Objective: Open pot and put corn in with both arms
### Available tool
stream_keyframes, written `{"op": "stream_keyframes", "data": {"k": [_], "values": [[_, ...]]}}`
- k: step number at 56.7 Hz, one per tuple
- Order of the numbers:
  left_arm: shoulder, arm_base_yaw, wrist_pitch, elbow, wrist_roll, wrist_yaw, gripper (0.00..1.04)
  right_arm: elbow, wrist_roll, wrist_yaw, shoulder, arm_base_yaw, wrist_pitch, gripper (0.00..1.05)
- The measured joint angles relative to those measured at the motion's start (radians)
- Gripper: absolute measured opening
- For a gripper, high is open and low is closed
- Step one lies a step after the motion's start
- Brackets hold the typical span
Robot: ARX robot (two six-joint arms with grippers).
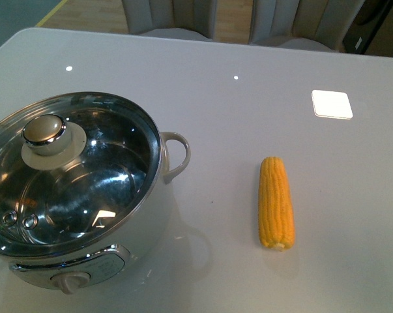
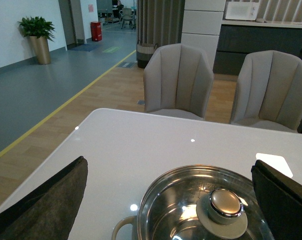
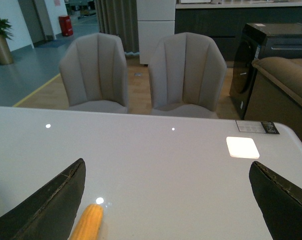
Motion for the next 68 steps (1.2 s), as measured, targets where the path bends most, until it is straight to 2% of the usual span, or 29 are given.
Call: {"op": "stream_keyframes", "data": {"k": [41, 43, 44, 46, 49, 53, 59, 64, 68], "values": [[0.001, 0.001, -0.001, 0.0, -0.002, 0.007, 0.98, 0.0, 0.0, 0.0, 0.0, 0.0, 0.0, 0.96], [0.029, 0.041, -0.067, 0.022, -0.029, 0.141, 0.98, 0.0, 0.0, 0.001, 0.0, 0.0, 0.0, 0.96], [0.069, 0.085, -0.13, 0.045, -0.056, 0.258, 0.98, 0.0, 0.0, 0.0, 0.0, 0.0, 0.0, 0.96], [0.13, 0.142, -0.186, 0.058, -0.08, 0.415, 0.98, 0.0, 0.0, -0.002, 0.0, 0.0, 0.0, 0.96], [0.177, 0.169, -0.19, 0.059, -0.094, 0.53, 0.98, 0.0, 0.0, -0.002, 0.0, 0.0, 0.0, 0.96], [0.215, 0.164, -0.158, 0.062, -0.094, 0.557, 0.98, 0.0, 0.0, 0.0, 0.0, 0.0, 0.0, 0.96], [0.377, 0.137, 0.001, 0.072, -0.094, 0.519, 0.98, 0.0, 0.0, 0.0, 0.0, 0.0, 0.0, 0.96], [0.554, 0.124, 0.187, 0.081, -0.097, 0.496, 0.98, 0.0, 0.0, -0.001, 0.0, 0.0, 0.0, 0.96], [0.803, 0.113, 0.435, 0.111, -0.099, 0.458, 0.98, 0.0, 0.0, -0.001, 0.0, 0.0, 0.0, 0.96]]}}
